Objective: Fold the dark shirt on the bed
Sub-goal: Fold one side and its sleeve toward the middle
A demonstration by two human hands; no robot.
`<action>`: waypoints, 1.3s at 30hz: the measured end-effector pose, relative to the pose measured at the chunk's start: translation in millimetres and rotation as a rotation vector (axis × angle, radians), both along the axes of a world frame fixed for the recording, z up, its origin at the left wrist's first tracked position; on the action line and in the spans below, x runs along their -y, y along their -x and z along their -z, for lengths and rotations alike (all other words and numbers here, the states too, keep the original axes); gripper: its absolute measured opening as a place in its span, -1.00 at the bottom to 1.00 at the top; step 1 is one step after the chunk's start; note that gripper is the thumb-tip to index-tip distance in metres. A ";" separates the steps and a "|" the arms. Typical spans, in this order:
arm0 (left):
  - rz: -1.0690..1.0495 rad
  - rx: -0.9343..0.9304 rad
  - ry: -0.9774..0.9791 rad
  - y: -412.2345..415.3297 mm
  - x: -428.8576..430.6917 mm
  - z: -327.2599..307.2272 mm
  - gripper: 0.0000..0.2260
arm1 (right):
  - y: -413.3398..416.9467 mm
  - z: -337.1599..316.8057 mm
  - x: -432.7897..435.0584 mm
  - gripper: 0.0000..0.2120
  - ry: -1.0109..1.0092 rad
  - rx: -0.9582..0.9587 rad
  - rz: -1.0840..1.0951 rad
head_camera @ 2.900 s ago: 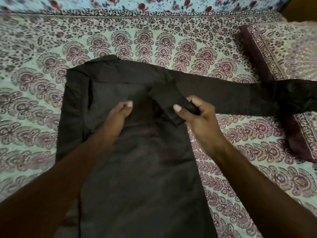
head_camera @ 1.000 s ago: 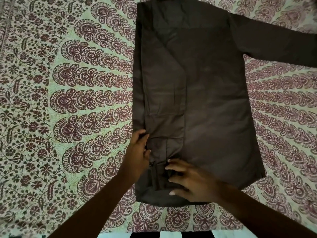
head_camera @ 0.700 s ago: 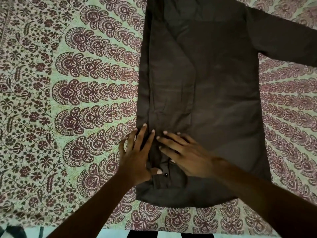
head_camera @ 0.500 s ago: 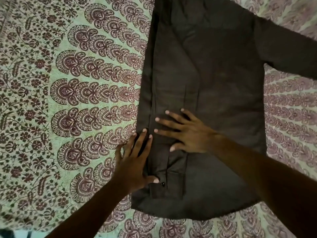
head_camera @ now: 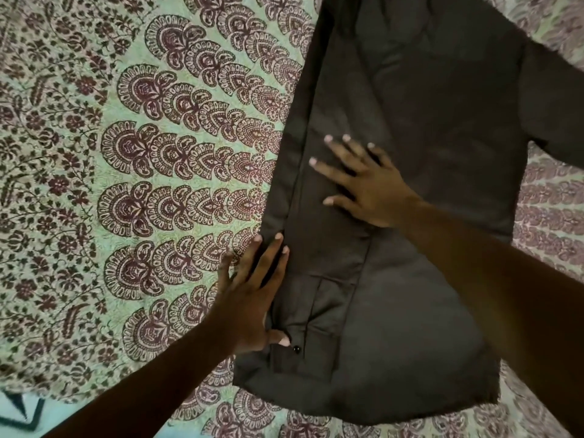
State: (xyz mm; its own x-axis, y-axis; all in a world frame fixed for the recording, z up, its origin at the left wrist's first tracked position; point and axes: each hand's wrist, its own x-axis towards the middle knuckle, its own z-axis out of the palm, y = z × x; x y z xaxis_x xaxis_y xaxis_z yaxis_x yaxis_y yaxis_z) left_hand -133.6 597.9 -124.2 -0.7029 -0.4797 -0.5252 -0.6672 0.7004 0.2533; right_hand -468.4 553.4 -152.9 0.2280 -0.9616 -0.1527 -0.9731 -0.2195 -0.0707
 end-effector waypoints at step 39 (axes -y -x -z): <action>0.140 -0.240 0.240 95.8 152.4 26.7 -0.05 | 93.5 -8.7 240.5 -0.10 -0.140 -0.075 0.417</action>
State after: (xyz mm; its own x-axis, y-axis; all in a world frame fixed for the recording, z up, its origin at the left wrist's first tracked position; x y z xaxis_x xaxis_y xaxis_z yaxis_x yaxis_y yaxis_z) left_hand -229.4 445.5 -150.9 -0.8600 -0.4597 -0.2216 -0.5024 0.8391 0.2088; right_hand -561.9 312.9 -144.2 -0.1912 -0.9379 -0.2894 -0.9800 0.1990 0.0025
